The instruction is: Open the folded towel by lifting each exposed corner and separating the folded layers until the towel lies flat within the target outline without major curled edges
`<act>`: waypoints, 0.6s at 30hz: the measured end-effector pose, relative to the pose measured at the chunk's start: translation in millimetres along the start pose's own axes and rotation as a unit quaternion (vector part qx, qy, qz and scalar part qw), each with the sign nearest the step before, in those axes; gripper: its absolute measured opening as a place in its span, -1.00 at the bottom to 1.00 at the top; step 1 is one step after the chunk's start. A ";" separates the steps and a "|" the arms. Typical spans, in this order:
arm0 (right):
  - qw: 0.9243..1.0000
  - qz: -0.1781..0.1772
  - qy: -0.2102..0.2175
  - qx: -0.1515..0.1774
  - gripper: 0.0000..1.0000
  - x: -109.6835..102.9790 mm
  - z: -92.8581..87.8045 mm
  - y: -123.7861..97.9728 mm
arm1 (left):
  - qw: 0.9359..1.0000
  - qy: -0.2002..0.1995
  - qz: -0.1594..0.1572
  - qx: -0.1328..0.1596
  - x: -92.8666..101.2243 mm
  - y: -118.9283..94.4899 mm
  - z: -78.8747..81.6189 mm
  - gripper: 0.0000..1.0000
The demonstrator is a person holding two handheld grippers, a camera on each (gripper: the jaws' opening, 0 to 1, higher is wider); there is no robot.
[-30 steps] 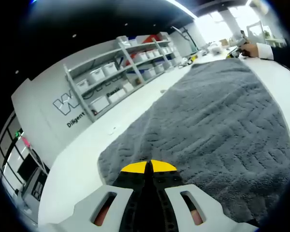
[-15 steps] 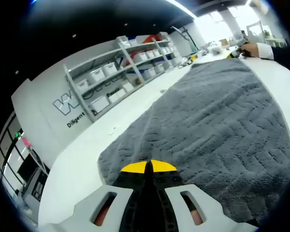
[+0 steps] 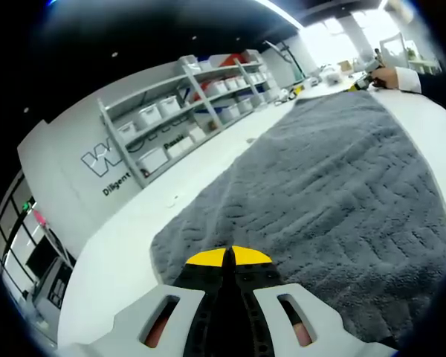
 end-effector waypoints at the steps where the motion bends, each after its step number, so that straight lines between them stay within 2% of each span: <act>1: 1.000 0.000 0.001 0.000 -0.90 0.3 0.0 0.1 | 1.000 0.000 0.000 0.000 0.0 0.0 0.0 -0.99; 6: 1.000 -0.004 -0.004 -0.001 -0.89 1.1 0.0 -0.9 | 1.000 -0.004 0.000 -0.001 -0.6 0.3 -0.4 -0.99; 12: 1.000 -0.007 -0.006 -0.003 -0.89 3.3 -0.5 -4.2 | 0.999 -0.037 -0.005 0.002 -3.3 0.9 -2.6 -0.98; 18: 1.000 -0.015 -0.018 -0.005 -0.90 5.8 -0.7 -8.3 | 0.999 -0.034 -0.003 0.003 -2.7 1.2 -2.3 -0.97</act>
Point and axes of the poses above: the point that each gripper's makers call its tool centre point, and the gripper's own axes: y roughly forward along the fingers, x roughly to its right, z roughly out of its top, the point moved 8 cm from there along -y, roughly backward along the fingers, and after that the axes turned 2 degrees about -x, right-handed, at the moved point
